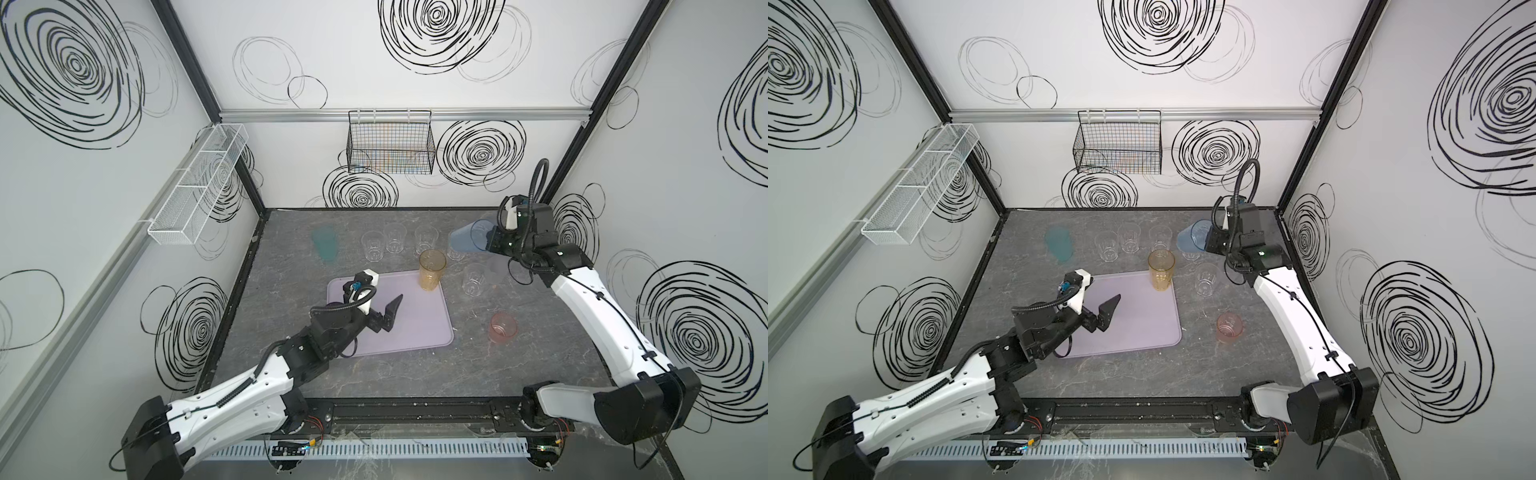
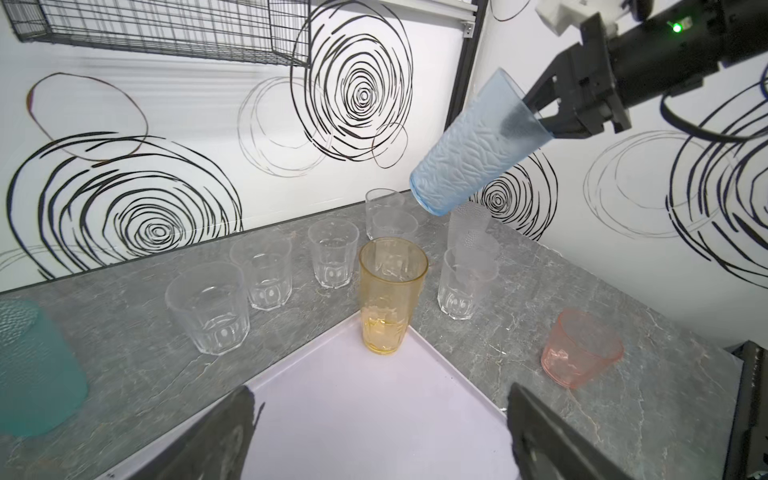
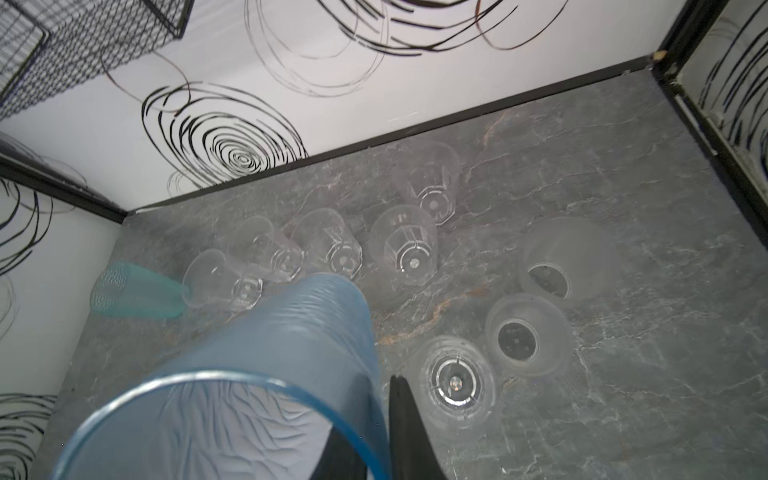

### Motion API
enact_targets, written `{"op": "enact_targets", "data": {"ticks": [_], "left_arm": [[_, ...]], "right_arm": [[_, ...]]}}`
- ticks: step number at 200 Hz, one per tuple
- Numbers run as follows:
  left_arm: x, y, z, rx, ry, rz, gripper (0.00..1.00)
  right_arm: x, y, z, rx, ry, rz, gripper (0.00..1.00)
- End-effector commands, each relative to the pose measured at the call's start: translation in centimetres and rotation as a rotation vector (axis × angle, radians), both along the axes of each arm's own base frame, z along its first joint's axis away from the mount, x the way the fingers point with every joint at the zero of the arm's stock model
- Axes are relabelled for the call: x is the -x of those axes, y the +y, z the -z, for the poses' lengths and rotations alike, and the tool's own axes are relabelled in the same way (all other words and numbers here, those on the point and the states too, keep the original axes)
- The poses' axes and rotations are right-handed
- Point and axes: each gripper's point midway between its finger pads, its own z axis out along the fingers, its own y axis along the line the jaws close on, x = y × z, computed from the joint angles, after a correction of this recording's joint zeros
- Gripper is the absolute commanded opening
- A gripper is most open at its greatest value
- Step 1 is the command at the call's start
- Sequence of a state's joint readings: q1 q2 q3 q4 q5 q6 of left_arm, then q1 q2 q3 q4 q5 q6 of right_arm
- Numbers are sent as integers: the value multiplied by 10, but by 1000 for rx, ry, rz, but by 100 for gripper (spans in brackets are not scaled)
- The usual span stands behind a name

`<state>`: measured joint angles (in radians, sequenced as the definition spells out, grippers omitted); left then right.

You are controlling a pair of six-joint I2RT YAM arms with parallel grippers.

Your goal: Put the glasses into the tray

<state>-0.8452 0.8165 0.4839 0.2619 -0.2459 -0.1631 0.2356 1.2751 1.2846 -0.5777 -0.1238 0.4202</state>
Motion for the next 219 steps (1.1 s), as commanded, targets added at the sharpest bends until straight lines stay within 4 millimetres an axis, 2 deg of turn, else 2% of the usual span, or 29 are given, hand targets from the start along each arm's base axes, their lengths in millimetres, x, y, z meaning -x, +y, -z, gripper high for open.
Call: {"op": "enact_targets", "data": {"ticks": [1, 47, 80, 103, 153, 183, 202, 219], "left_arm": [[3, 10, 16, 20, 72, -20, 97], [11, 22, 44, 33, 222, -66, 99], [15, 14, 67, 76, 328, -54, 98], [17, 5, 80, 104, 379, -39, 98], [19, -15, 96, 90, 414, -6, 98], [12, -20, 100, 73, 398, -6, 99], [-2, -23, 100, 109, 393, 5, 96], [-23, -21, 103, 130, 422, -11, 94]], "right_arm": [[23, 13, 10, 28, 56, -84, 5], [55, 38, 43, 122, 170, -186, 3], [73, 61, 60, 152, 206, -240, 1], [84, 75, 83, 195, 260, -282, 0], [87, 91, 113, 235, 321, -315, 0], [82, 87, 134, 318, 373, -305, 0], [79, 82, 149, 372, 426, -296, 0], [76, 82, 156, 387, 432, -297, 0]]}}
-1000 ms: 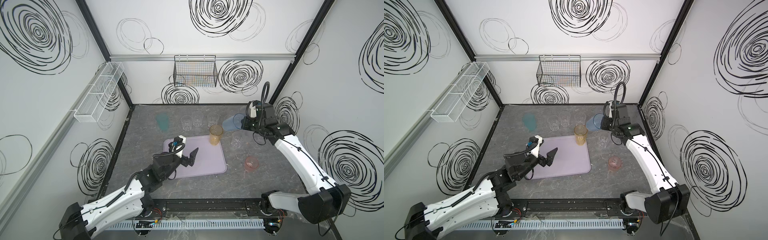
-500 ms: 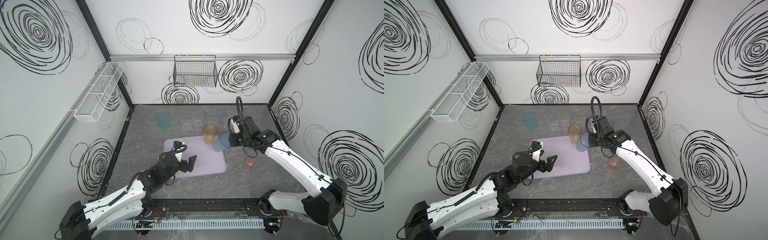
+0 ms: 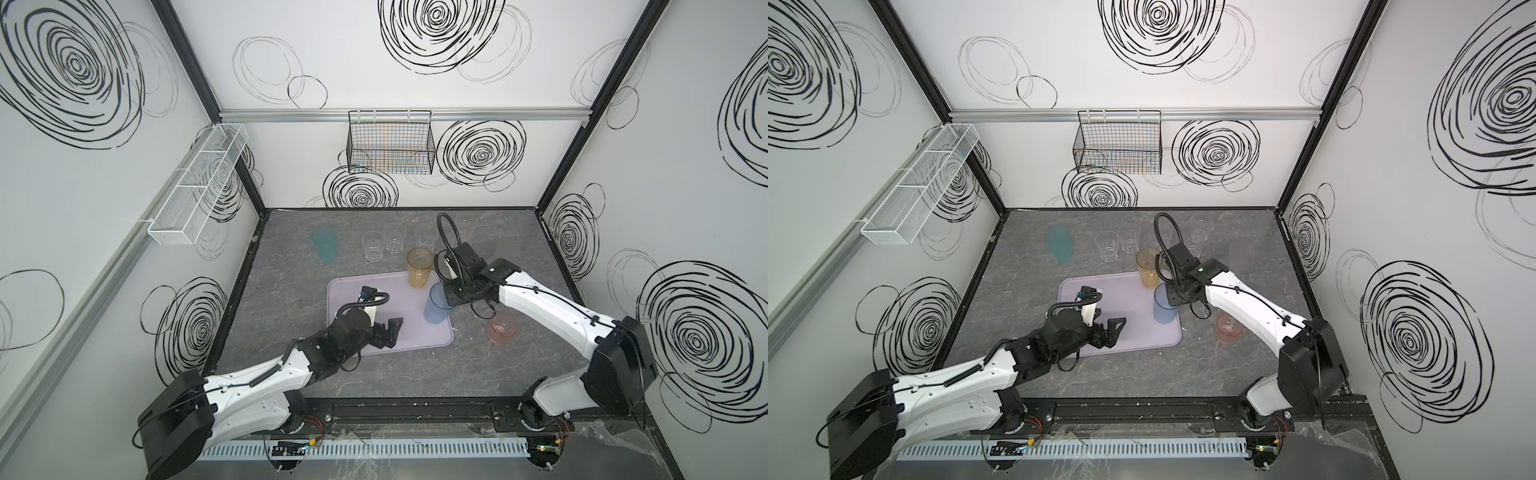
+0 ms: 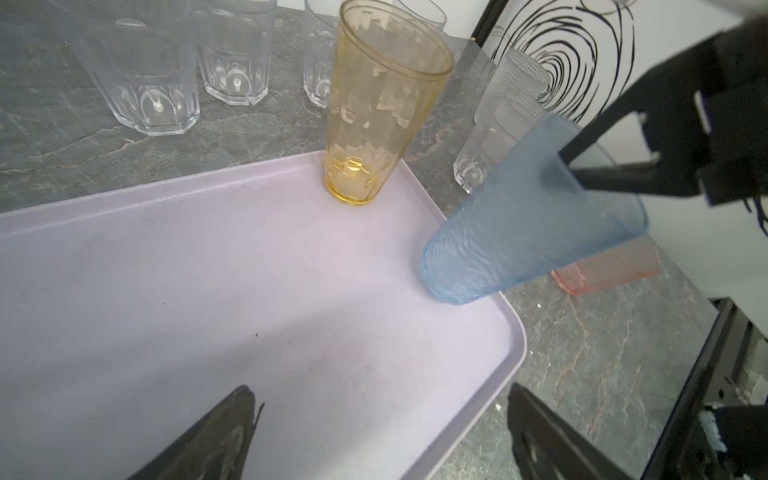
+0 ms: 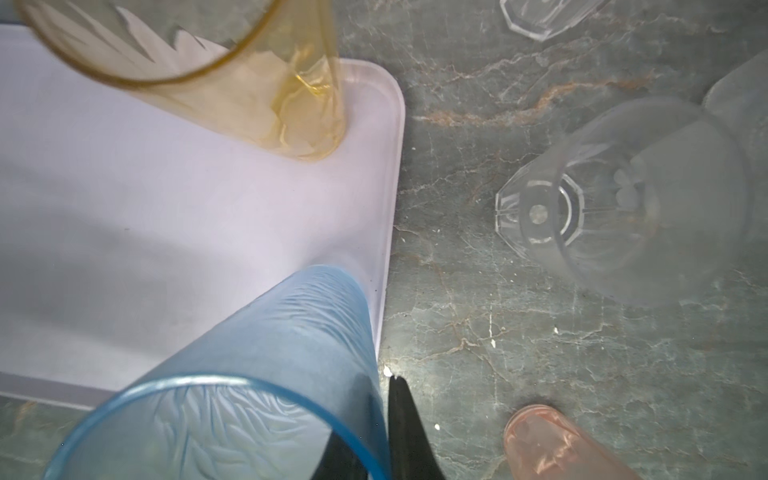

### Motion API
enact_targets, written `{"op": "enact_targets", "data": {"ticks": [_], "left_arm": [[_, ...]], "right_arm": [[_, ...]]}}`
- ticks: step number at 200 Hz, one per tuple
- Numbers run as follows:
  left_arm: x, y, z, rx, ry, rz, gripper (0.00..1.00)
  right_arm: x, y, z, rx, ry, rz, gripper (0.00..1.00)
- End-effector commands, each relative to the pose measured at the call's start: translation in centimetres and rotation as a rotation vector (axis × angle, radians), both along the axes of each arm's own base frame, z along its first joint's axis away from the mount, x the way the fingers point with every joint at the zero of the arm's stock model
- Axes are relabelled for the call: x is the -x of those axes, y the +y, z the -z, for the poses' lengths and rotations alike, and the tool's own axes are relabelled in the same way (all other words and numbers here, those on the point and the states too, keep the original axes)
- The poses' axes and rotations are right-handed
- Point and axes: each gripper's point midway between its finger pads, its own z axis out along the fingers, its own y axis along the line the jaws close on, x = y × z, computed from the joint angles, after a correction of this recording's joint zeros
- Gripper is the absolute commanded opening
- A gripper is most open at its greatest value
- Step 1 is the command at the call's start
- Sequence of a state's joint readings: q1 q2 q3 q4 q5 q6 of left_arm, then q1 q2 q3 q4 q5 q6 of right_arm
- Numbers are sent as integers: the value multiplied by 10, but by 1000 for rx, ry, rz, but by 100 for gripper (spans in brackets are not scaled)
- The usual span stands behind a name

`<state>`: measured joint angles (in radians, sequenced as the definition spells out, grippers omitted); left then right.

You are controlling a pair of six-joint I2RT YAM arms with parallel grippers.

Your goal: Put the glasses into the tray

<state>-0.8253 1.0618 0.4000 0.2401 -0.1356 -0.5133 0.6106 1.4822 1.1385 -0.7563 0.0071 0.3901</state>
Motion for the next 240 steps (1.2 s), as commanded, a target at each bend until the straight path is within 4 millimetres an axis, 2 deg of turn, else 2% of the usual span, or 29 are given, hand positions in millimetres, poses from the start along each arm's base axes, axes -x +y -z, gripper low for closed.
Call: {"op": "enact_targets", "data": {"ticks": [1, 45, 99, 151, 188, 240], "left_arm": [[-29, -9, -21, 96, -35, -7, 94], [-80, -20, -4, 73, 23, -66, 89], [-127, -40, 14, 54, 56, -93, 85], [-142, -46, 24, 32, 61, -102, 82], [-149, -59, 31, 16, 71, -84, 79], [-147, -83, 25, 19, 53, -31, 76]], "right_arm": [[-6, -4, 1, 54, -14, -1, 0], [-15, -8, 6, 48, -25, 23, 0], [-21, -8, 3, 32, -40, 38, 1], [-23, -7, 1, 21, -48, 42, 1], [-27, -7, -1, 14, -57, 49, 1], [-35, -10, -2, 30, -65, 63, 1]]}}
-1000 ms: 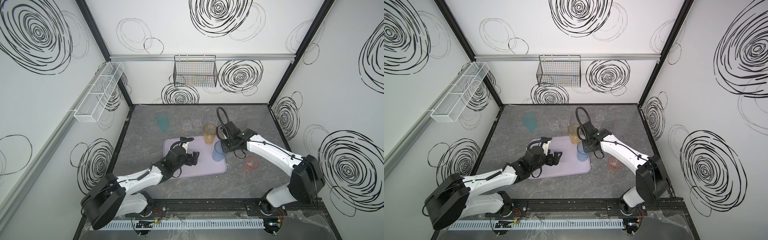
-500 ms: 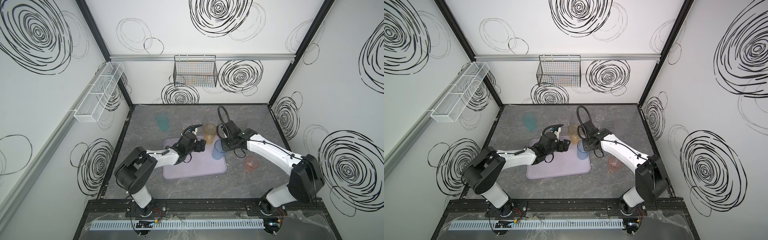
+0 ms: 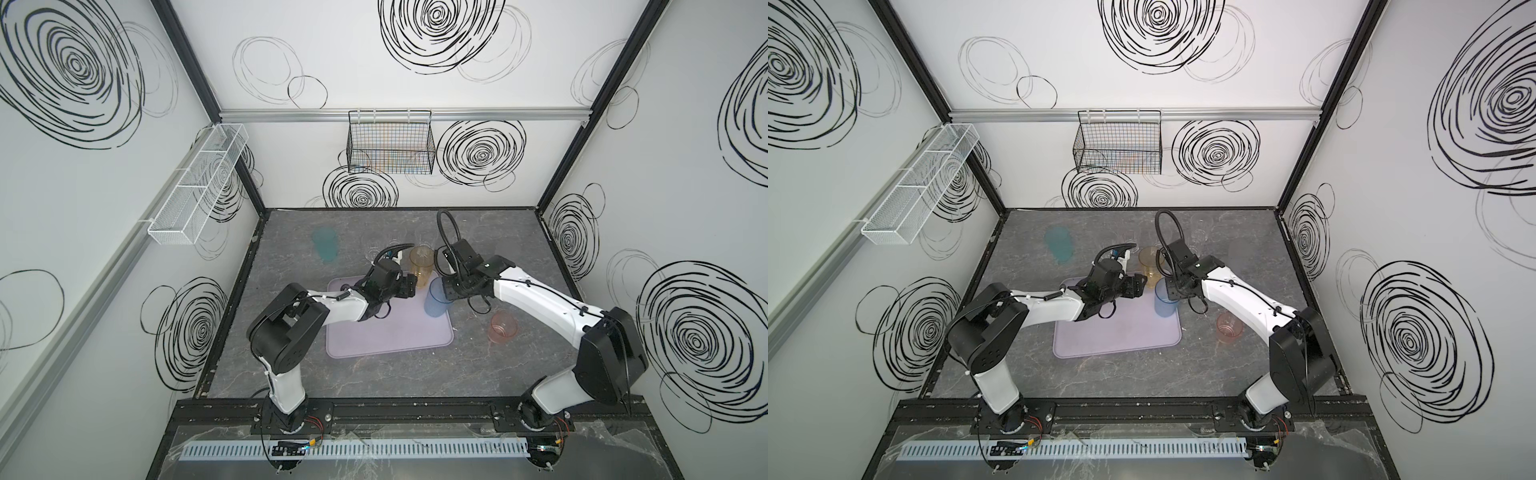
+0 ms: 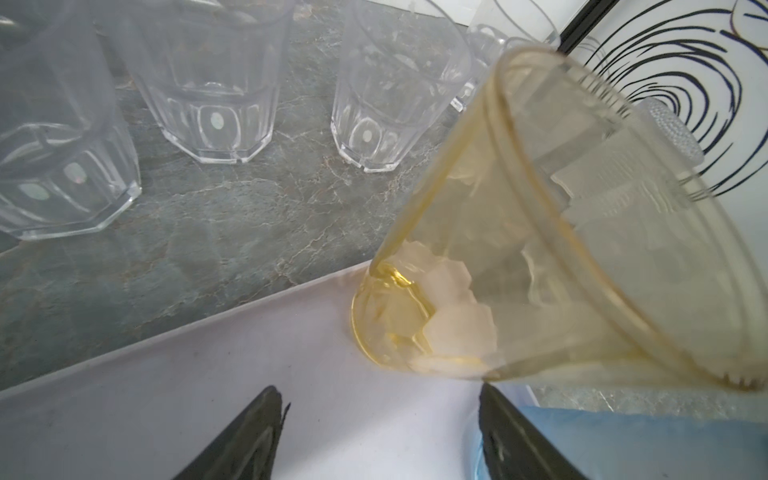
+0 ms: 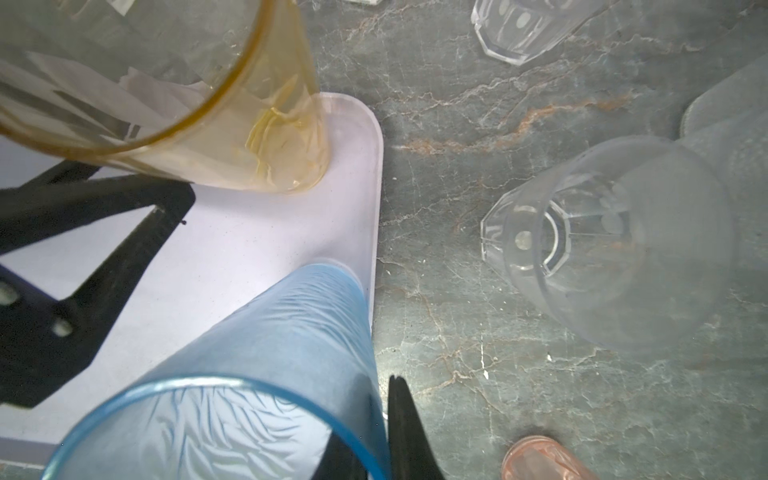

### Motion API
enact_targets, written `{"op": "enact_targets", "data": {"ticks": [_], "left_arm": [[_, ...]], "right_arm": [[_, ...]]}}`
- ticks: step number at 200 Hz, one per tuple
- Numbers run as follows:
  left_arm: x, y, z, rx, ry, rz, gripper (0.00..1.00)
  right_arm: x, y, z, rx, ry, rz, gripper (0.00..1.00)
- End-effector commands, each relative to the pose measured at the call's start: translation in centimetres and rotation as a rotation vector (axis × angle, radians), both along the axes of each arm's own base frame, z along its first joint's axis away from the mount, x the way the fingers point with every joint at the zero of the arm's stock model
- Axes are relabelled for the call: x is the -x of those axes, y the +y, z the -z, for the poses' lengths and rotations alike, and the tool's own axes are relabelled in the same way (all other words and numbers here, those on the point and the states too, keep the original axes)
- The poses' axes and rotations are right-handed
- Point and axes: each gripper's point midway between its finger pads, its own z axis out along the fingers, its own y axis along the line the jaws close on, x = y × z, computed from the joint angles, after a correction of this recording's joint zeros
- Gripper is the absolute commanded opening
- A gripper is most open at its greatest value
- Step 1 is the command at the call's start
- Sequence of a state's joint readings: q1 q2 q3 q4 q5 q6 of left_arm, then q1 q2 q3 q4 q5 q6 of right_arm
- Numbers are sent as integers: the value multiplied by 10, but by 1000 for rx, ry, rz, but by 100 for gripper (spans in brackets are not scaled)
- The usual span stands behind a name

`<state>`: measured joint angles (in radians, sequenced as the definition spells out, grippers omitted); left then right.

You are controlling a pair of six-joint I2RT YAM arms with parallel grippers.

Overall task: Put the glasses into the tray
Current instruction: 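Open right gripper to release the light-blue glass while left gripper hovers by the yellow glass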

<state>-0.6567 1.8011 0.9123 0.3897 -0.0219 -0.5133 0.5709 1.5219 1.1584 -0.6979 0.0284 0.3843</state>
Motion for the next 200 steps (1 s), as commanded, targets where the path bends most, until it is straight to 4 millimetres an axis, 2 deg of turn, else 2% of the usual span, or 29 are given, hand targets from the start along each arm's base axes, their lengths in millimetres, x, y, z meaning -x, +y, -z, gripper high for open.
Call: {"op": "enact_targets", "data": {"ticks": [1, 29, 53, 106, 136, 158, 177, 200], "left_arm": [[-4, -20, -14, 28, -44, 40, 76], [-1, -29, -10, 19, -36, 67, 75], [1, -28, -7, 21, -28, 75, 72], [8, -28, -23, 78, -80, 119, 58], [9, -36, -21, 89, -71, 145, 53], [8, -43, -19, 94, -66, 165, 49], [9, -46, -20, 99, -61, 176, 44], [13, -39, -24, 95, -59, 159, 42]], "right_arm": [[-11, -5, -2, 33, -21, 21, 1], [-14, -3, -3, 39, -21, 17, 0], [-14, -5, -2, 47, -21, 22, 0], [-16, -8, -6, 59, -30, 30, 1], [-20, -8, -4, 88, -21, 27, 1], [-26, -8, -10, 97, -42, 38, 3], [-31, -8, -6, 115, -28, 41, 6], [-32, -4, -3, 118, -9, 29, 10]]}}
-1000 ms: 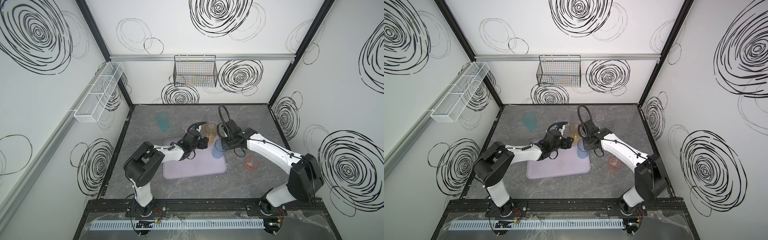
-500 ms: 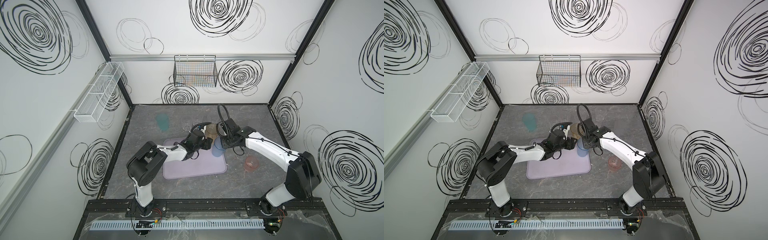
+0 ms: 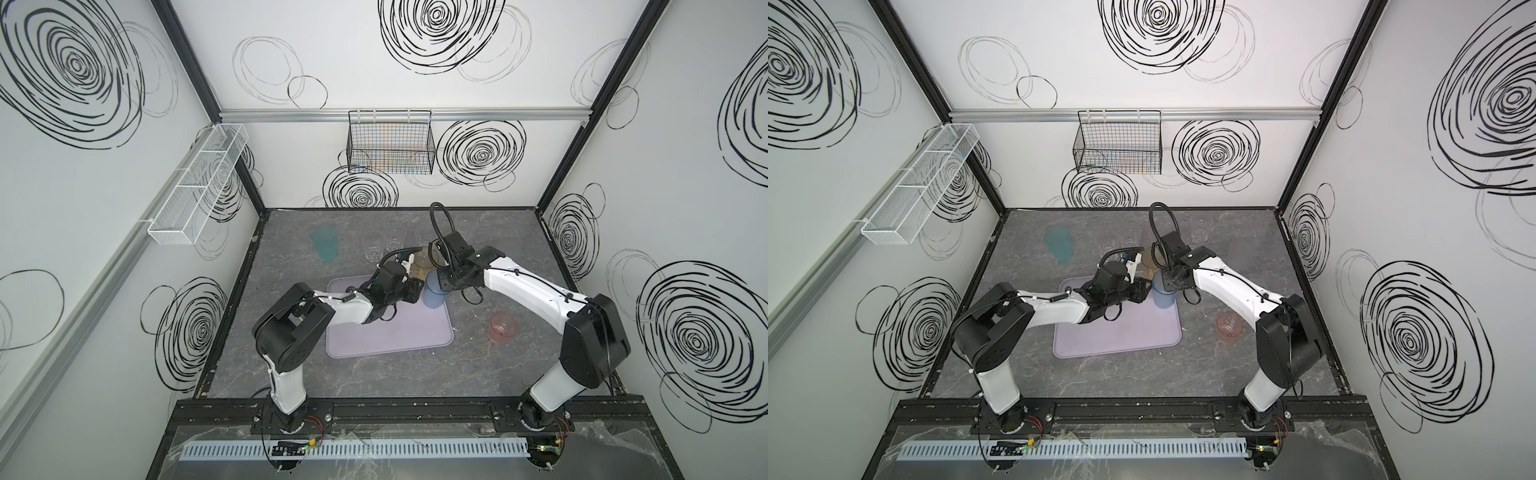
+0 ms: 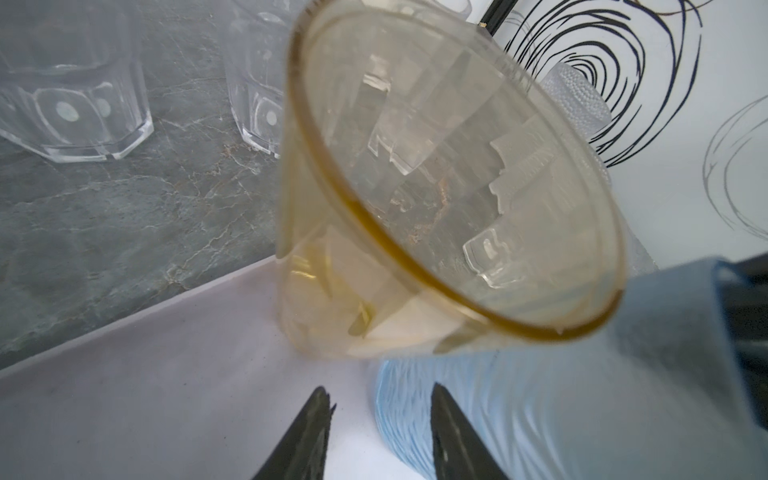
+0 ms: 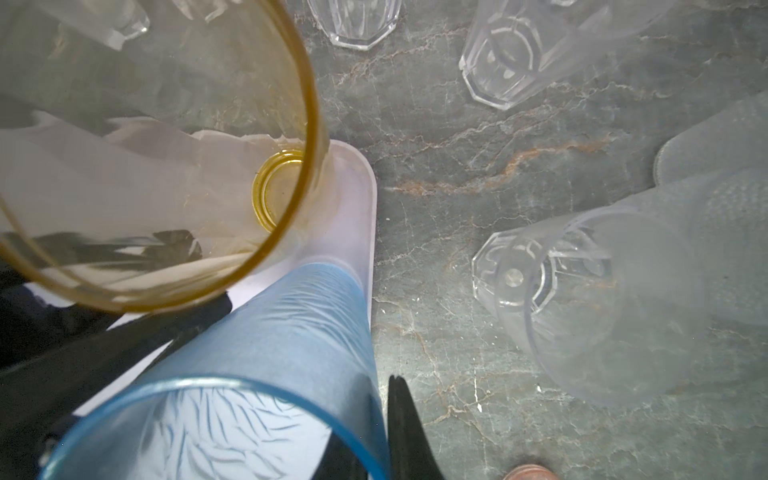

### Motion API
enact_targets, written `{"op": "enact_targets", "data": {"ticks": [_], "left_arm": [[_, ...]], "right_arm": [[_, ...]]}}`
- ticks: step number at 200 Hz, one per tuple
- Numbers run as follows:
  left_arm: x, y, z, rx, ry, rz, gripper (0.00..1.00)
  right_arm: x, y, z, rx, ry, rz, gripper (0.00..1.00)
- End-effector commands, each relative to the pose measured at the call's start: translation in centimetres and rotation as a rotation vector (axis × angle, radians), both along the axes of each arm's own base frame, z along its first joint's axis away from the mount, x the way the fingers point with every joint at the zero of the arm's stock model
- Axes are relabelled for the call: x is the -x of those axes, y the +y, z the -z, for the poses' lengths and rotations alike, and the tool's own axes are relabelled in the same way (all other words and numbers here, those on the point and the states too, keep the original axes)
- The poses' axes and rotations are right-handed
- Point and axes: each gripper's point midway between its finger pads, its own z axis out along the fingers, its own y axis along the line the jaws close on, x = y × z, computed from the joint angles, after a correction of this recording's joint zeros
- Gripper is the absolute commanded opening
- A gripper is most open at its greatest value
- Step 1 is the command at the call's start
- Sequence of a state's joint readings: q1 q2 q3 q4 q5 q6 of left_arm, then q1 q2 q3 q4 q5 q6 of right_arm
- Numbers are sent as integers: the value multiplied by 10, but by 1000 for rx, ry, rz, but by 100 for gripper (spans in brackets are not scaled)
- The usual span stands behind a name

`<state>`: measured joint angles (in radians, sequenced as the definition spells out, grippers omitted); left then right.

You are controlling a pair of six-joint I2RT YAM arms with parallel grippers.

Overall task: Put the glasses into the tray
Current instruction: 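Open right gripper to release the light-blue glass while left gripper hovers by the yellow glass, then move left gripper over the teal glass while right gripper rises above the tray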

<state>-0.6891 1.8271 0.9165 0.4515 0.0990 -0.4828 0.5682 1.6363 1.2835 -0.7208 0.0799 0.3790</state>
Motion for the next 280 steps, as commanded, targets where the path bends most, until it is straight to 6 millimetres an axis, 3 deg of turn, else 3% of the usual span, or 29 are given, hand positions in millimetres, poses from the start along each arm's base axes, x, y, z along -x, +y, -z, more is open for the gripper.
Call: {"op": "enact_targets", "data": {"ticks": [1, 52, 82, 99, 127, 168, 225, 280], "left_arm": [[-4, -5, -22, 44, -48, 6, 42], [8, 26, -41, 48, -69, -60, 42], [-8, 60, -38, 30, -64, -155, 44], [-18, 68, -36, 40, -58, -184, 45], [-35, 62, -25, 24, -48, -201, 45], [-53, 44, -4, 12, -15, -193, 46], [-49, 16, 8, -10, 1, -138, 46], [-46, 22, 10, -33, 4, -148, 47]], "right_arm": [[-4, -11, 0, 69, 7, 12, 10], [-9, -2, -20, 15, -6, -4, 32], [-9, 1, -30, -62, 1, -9, 40], [-11, 0, -38, -95, -4, -7, 45], [-16, -6, -56, -123, -40, 8, 52], [-21, -21, -78, -177, -112, 53, 53], [-23, -34, -87, -219, -176, 74, 53], [-22, -36, -89, -234, -199, 65, 53]]}}
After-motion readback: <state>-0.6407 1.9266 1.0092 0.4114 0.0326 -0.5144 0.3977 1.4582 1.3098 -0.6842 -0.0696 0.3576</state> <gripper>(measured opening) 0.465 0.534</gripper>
